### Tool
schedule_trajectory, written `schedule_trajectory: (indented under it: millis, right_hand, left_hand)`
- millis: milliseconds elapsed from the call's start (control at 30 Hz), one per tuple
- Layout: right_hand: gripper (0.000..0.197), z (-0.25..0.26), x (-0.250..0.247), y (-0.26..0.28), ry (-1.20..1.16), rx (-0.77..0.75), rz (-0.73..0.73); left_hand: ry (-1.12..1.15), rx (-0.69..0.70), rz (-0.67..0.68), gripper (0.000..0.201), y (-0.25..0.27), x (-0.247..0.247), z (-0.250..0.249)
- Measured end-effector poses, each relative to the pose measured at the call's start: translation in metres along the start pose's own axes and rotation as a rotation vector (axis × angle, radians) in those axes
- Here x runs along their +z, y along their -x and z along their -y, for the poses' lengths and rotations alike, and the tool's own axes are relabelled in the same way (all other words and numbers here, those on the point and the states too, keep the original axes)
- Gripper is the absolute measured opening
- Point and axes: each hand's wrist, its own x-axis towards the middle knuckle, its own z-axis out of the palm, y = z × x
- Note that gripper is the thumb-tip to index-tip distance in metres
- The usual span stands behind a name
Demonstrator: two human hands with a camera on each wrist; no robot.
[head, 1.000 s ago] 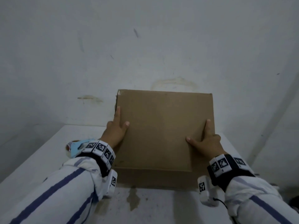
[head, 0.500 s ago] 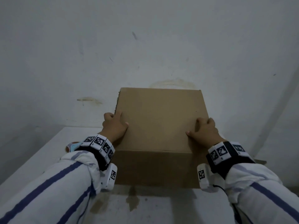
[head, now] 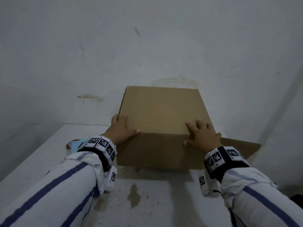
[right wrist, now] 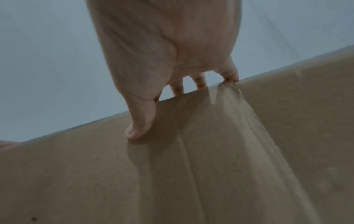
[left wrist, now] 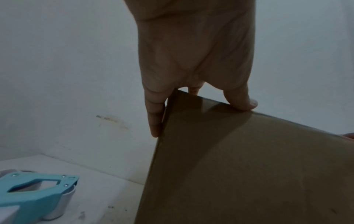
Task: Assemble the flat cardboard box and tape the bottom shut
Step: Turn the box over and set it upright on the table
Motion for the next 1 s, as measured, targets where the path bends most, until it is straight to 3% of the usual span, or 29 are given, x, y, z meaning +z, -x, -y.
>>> schedule_trajectory:
  millis: [233, 467, 633, 767, 900, 1000]
  right_hand:
    - [0.074, 0.001, -0.003, -0.005, -0.078, 0.025, -0.035]
    - [0.056, 0.012, 0.007, -0.02, -0.067, -0.006, -0.137]
    - [0.08, 0.02, 0.031, -0.014, -0.07, -0.044, -0.129]
    - [0.084, 0.029, 0.035, -0.009, -0.091, -0.111, -0.098]
    - [0.088, 0.044, 0.033, -0.002, -0.042, -0.227, -0.049]
    - [0.104, 0.054, 0.028, 0.003, 0.047, -0.346, 0.028]
  left_hand:
    - [-0.049, 0.0, -0.043, 0.095, -0.009, -0.009, -0.001]
    - [0.069, -0.047, -0.21, 0.076, -0.023, 0.007, -0.002]
    - [0.11, -0.091, -0.211, 0.067, -0.024, 0.01, 0.009]
    - [0.14, -0.087, -0.164, 0.065, -0.023, 0.006, 0.011]
    - [0.236, -0.099, -0.272, 0.048, -0.019, 0.002, 0.008]
    - [0.24, -0.098, -0.305, 0.04, -0.02, -0.003, 0.006]
